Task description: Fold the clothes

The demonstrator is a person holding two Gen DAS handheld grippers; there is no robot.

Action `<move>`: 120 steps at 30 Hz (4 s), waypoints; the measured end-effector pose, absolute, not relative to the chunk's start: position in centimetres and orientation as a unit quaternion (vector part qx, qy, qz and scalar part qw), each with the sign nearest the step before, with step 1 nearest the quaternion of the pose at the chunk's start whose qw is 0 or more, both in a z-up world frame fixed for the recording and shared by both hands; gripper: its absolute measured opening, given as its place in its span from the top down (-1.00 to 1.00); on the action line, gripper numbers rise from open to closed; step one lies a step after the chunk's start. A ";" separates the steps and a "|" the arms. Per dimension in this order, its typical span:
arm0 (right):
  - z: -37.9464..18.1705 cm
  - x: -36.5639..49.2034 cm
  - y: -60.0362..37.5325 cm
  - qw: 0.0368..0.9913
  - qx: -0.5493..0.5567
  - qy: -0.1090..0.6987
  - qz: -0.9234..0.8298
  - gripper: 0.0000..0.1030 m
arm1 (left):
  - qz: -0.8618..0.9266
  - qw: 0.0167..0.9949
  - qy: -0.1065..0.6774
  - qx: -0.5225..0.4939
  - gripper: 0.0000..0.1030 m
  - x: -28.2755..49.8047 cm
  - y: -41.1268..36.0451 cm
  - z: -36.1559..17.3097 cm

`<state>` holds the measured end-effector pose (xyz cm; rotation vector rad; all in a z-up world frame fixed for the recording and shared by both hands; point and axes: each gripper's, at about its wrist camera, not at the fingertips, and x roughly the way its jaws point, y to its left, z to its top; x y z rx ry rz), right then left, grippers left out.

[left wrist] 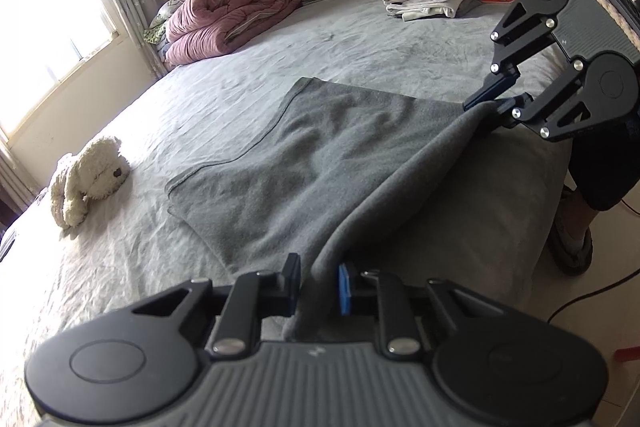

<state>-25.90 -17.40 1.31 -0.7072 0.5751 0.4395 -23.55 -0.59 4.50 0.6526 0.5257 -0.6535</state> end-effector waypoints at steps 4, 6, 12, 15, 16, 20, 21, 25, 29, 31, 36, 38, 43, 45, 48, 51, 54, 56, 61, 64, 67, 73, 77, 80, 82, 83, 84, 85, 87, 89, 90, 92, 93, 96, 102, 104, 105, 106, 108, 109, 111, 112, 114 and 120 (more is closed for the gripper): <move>1.6 -26.3 -17.3 0.880 -0.348 0.247 0.208 0.81 | -0.302 0.870 0.249 0.300 0.66 -23.3 -0.5 4.8; 2.3 -26.4 -17.6 0.891 -0.336 0.226 0.203 0.82 | -0.291 0.879 0.247 0.286 0.66 -23.0 -0.4 5.2; 3.8 -26.0 -18.0 0.914 -0.317 0.183 0.178 0.82 | -0.263 0.902 0.219 0.262 0.67 -22.7 -0.2 6.3; 4.0 -25.7 -17.9 0.917 -0.321 0.173 0.165 0.82 | -0.256 0.906 0.216 0.257 0.67 -22.4 -0.2 6.6; 4.2 -25.5 -17.8 0.917 -0.323 0.170 0.163 0.82 | -0.255 0.907 0.216 0.255 0.67 -22.3 -0.1 6.7; 4.7 -24.9 -17.9 0.919 -0.323 0.163 0.158 0.82 | -0.255 0.910 0.211 0.249 0.66 -21.7 0.1 7.4; 4.9 -24.6 -17.9 0.920 -0.321 0.161 0.156 0.82 | -0.253 0.911 0.210 0.250 0.66 -21.3 0.1 7.6; 5.9 -23.0 -17.8 0.924 -0.319 0.150 0.149 0.82 | -0.241 0.915 0.208 0.249 0.68 -19.3 -0.3 8.6; 6.9 -21.3 -17.9 0.927 -0.316 0.143 0.144 0.82 | -0.232 0.920 0.212 0.236 0.69 -16.9 -0.5 9.5; 7.2 -20.2 -18.0 0.926 -0.316 0.146 0.145 0.82 | -0.226 0.921 0.224 0.226 0.70 -15.4 -0.7 9.8; 7.9 -15.3 -19.0 0.931 -0.260 0.205 0.156 0.82 | -0.207 0.920 0.270 0.195 0.70 -10.9 -1.4 9.8; 8.0 -12.8 -19.7 0.930 -0.221 0.244 0.165 0.82 | -0.201 0.917 0.287 0.189 0.70 -9.1 -1.5 9.6; 7.8 -6.6 -21.4 0.922 -0.119 0.327 0.170 0.82 | -0.198 0.912 0.309 0.184 0.70 -5.3 -2.0 9.2; 7.2 -5.0 -21.8 0.920 -0.088 0.343 0.166 0.82 | -0.195 0.911 0.316 0.177 0.70 -3.9 -2.1 8.9; 5.8 -3.6 -21.8 0.916 -0.060 0.362 0.162 0.82 | -0.191 0.909 0.336 0.158 0.70 -2.5 -1.8 7.9; 5.3 -2.8 -21.0 0.912 -0.063 0.375 0.155 0.82 | -0.190 0.911 0.343 0.132 0.72 -1.5 -1.4 7.6; 5.4 -2.2 -21.4 0.912 -0.055 0.377 0.153 0.82 | -0.196 0.913 0.349 0.082 0.76 -0.6 -0.6 7.8; 5.5 -1.9 -21.9 0.911 -0.042 0.381 0.150 0.82 | -0.197 0.909 0.361 0.061 0.77 0.0 -0.3 7.6; 5.2 -1.8 -22.1 0.909 -0.042 0.388 0.146 0.82 | -0.216 0.888 0.406 -0.016 0.43 0.8 2.7 7.2; 5.6 -2.2 -22.1 0.910 -0.046 0.384 0.148 0.82 | -0.213 0.885 0.411 -0.054 0.29 0.4 4.7 7.5; 6.1 -2.8 -22.1 0.915 -0.049 0.373 0.149 0.82 | -0.231 0.879 0.406 -0.095 0.19 -0.2 6.0 7.7; 6.2 -3.8 -22.0 0.918 -0.060 0.365 0.143 0.82 | -0.237 0.871 0.423 -0.076 0.11 -0.7 4.3 6.3; 5.6 -4.1 -21.4 0.917 -0.072 0.366 0.139 0.82 | -0.212 0.879 0.423 -0.053 0.42 -0.7 3.4 5.4; 5.3 -4.0 -21.5 0.916 -0.066 0.370 0.140 0.78 | -0.197 0.892 0.405 -0.042 0.56 -1.0 3.2 5.7; 5.2 -4.0 -21.9 0.915 -0.054 0.373 0.148 0.60 | -0.192 0.895 0.400 -0.044 0.61 -1.0 3.3 5.8; 5.2 -4.0 -22.2 0.912 -0.043 0.377 0.158 0.56 | -0.190 0.896 0.399 -0.044 0.63 -1.0 3.4 5.7; 5.3 -4.0 -22.6 0.909 -0.031 0.380 0.171 0.56 | -0.189 0.896 0.399 -0.046 0.63 -1.0 3.4 5.7; 5.3 -4.0 -22.9 0.905 -0.019 0.382 0.185 0.54 | -0.188 0.896 0.399 -0.047 0.63 -1.0 3.4 5.6; 5.0 -3.8 -23.7 0.902 0.000 0.389 0.185 0.53 | -0.190 0.896 0.399 -0.050 0.63 -1.0 3.4 5.5; 4.8 -3.6 -24.4 0.899 0.019 0.397 0.184 0.50 | -0.194 0.893 0.402 -0.054 0.62 -0.9 3.4 5.4; 4.5 -3.5 -24.7 0.900 0.019 0.398 0.178 0.49 | -0.194 0.892 0.404 -0.058 0.62 -0.9 3.4 5.4; 4.1 -3.4 -25.1 0.899 0.034 0.397 0.181 0.47 | -0.194 0.890 0.407 -0.065 0.62 -0.8 3.5 5.3; 4.0 -3.5 -25.3 0.900 0.039 0.394 0.183 0.47 | -0.193 0.890 0.407 -0.067 0.62 -0.8 3.5 5.3; 3.8 -3.6 -25.4 0.903 0.049 0.386 0.181 0.49 | -0.187 0.894 0.402 -0.065 0.77 -0.9 3.3 5.1; 4.8 -4.5 -25.0 0.915 0.038 0.367 0.163 0.79 | -0.182 0.913 0.362 -0.043 0.88 -2.6 2.6 6.5; 5.4 -4.9 -25.0 0.921 0.038 0.353 0.160 0.80 | -0.180 0.921 0.343 -0.040 0.88 -3.4 2.7 7.3; 5.8 -5.1 -25.1 0.924 0.041 0.345 0.160 0.80 | -0.179 0.924 0.336 -0.039 0.89 -3.8 2.7 7.6; 6.1 -5.2 -25.2 0.926 0.044 0.339 0.158 0.81 | -0.178 0.927 0.329 -0.037 0.89 -3.9 2.7 7.8; 6.3 -5.1 -25.1 0.930 0.040 0.335 0.149 0.81 | -0.170 0.931 0.321 -0.034 0.88 -3.7 2.4 7.9; 6.3 -5.0 -25.0 0.931 0.037 0.333 0.145 0.81 | -0.167 0.932 0.320 -0.034 0.88 -3.4 2.2 7.9; 6.3 -4.7 -24.8 0.933 0.030 0.331 0.135 0.81 | -0.159 0.934 0.318 -0.037 0.89 -2.6 1.9 7.8; 6.2 -4.4 -24.8 0.934 0.030 0.332 0.129 0.81 | -0.155 0.935 0.317 -0.039 0.89 -2.3 1.7 7.7; 6.0 -3.9 -24.7 0.935 0.030 0.333 0.118 0.82 | -0.146 0.937 0.316 -0.038 0.88 -1.7 1.3 7.5; 5.5 -2.6 -24.3 0.935 0.031 0.338 0.101 0.83 | -0.122 0.940 0.317 -0.013 0.89 -1.0 0.2 6.6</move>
